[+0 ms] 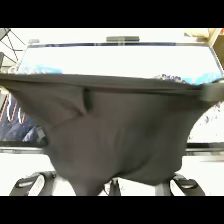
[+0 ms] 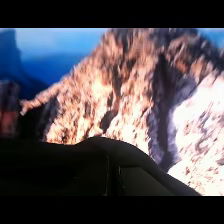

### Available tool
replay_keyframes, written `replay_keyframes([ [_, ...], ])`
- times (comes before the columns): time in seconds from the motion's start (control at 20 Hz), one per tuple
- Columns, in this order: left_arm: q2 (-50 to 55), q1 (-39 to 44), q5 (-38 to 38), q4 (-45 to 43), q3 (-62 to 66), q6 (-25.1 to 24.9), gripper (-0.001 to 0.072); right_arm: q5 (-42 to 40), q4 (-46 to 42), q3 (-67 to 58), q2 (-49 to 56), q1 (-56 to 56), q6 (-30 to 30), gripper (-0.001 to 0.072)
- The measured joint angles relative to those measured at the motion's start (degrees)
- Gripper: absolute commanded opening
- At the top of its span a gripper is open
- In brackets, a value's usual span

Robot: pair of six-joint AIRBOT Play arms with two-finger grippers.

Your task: Fold the shirts.

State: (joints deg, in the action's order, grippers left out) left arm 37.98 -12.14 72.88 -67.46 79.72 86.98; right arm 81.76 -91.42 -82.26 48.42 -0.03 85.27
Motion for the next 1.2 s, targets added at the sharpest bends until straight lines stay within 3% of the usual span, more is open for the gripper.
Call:
replay_keyframes([
  [0.2,14.16,0.04,-10.62,3.87,-9.05,-2.75,0.0033,-15.47,-0.92,6.54,15.26,0.02,2.38,0.0068],
  [0.5,38.10,1.51,-26.91,13.33,-6.03,-4.90,0.0034,-45.66,3.93,8.66,33.97,-0.02,8.39,0.0068],
  [0.65,45.90,3.72,-31.85,15.37,-3.91,-5.27,0.0034,-52.41,8.83,8.87,39.39,-0.04,10.21,0.0068],
  [0.7,47.98,4.52,-32.35,15.54,-3.58,-5.31,0.0034,-52.57,11.08,8.94,41.00,0.07,10.73,0.0092],
  [0.75,49.62,5.18,-32.37,15.78,-3.34,-5.35,0.0095,-52.24,13.20,8.94,42.25,0.26,11.21,0.0266],
  [0.8,50.93,5.70,-31.93,16.11,-3.10,-5.38,0.0406,-51.36,15.26,8.96,43.15,0.44,11.45,0.0523],
  [0.85,51.76,5.77,-30.60,16.26,-2.75,-5.38,0.0658,-50.12,17.03,8.81,43.50,0.46,11.43,0.0529],
  [0.9,52.37,5.25,-28.24,15.96,-1.90,-5.35,0.0642,-48.57,18.43,8.41,43.32,0.22,11.19,0.0529],
  [0.95,52.72,4.09,-25.09,14.84,-0.42,-5.33,0.0523,-45.57,19.06,7.76,42.58,-0.37,10.45,0.0529],
  [1.0,52.98,2.23,-20.70,12.90,1.66,-4.98,0.0358,-41.97,19.04,7.02,41.53,-1.33,9.88,0.0529],
  [1.05,53.18,0.04,-15.69,10.67,3.69,-4.31,0.0352,-37.77,18.40,6.40,40.19,-2.71,8.98,0.0527],
  [1.15,53.29,-5.09,-3.76,6.54,6.19,-3.13,0.0460,-26.10,17.20,5.90,37.31,-6.38,6.25,0.0511],
  [1.2,53.11,-7.78,2.40,5.03,5.77,-2.95,0.0460,-20.65,17.18,6.34,35.89,-8.22,4.92,0.0511],
])
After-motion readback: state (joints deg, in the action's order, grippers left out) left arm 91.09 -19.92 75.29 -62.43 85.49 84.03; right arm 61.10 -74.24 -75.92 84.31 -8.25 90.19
